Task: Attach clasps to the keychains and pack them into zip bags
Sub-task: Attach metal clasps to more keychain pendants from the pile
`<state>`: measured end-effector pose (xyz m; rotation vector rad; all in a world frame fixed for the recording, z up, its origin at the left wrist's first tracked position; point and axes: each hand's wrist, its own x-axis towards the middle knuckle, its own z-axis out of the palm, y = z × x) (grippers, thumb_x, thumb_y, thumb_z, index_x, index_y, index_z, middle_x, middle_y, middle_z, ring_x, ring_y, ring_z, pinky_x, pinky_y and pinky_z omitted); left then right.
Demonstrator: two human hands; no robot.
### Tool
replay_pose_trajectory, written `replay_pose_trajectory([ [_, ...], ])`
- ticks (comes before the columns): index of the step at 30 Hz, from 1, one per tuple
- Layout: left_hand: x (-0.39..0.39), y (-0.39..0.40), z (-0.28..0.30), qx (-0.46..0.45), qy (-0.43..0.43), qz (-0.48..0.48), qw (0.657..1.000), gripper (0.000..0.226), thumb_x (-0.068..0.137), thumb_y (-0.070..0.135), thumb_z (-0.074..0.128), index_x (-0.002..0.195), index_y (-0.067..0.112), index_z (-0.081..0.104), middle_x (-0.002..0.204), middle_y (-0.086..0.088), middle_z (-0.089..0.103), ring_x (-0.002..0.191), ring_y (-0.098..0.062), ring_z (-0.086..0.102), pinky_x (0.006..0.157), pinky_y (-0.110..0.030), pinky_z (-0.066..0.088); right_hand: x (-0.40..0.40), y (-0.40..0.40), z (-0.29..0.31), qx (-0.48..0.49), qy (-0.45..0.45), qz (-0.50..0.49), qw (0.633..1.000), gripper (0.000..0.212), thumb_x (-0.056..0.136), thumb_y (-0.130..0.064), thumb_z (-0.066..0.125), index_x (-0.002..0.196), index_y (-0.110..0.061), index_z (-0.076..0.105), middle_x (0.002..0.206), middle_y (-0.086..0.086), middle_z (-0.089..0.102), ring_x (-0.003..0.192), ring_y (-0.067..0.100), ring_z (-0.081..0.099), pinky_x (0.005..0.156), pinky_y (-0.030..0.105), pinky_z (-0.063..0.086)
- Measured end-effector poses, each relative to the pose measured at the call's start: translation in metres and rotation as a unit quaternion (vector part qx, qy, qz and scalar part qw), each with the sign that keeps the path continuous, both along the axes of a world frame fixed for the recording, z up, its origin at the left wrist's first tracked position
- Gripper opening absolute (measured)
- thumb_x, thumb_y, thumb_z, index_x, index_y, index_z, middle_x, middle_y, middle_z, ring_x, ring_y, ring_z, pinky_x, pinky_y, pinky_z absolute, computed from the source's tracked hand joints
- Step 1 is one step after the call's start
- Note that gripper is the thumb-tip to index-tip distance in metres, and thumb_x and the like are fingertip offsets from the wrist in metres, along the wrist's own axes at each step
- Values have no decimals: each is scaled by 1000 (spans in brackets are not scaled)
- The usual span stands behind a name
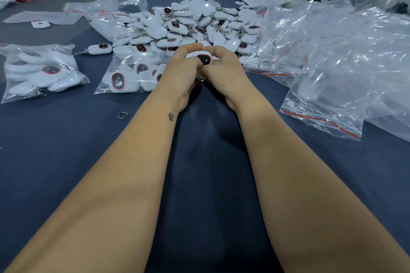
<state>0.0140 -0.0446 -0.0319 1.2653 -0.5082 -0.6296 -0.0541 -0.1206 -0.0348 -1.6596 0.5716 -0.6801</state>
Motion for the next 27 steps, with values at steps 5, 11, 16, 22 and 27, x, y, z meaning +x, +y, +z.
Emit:
replay_pose_trajectory([
  [5,2,0,-3,18,-30,-12,999,38,92,-5,46,109,26,60,88,-3,69,62,-9,62,61,-20,50,2,-2,-2,-8,1,0,1000,33,82,8,59,106,-15,59,103,16,69,85,19,64,82,33,57],
  [11,2,0,-3,32,-29,-11,999,42,94,-7,41,127,13,57,109,-12,68,74,-13,62,64,-19,51,3,-2,-3,-15,4,-11,1000,31,81,5,60,106,-14,62,100,12,70,87,20,65,82,34,58],
  [16,2,-1,-1,34,-30,-14,999,41,93,-8,42,130,4,57,117,-19,67,78,-15,61,64,-20,51,2,-1,1,-4,-7,-11,1000,24,82,1,56,97,-13,68,85,4,67,73,14,60,64,25,49],
  [22,4,-1,-2,36,-26,-14,999,49,91,-11,39,135,6,54,124,-21,63,92,-20,61,78,-27,53,0,-2,2,-14,-7,-6,1000,23,90,-2,52,98,-17,67,95,5,67,81,15,60,63,23,49],
  [27,1,0,0,20,-1,-15,1000,49,89,-10,36,131,5,57,123,-20,64,86,-19,62,72,-25,53,0,-2,2,-10,-8,-1,1000,25,90,0,53,96,-21,65,94,5,65,80,15,59,62,23,47],
])
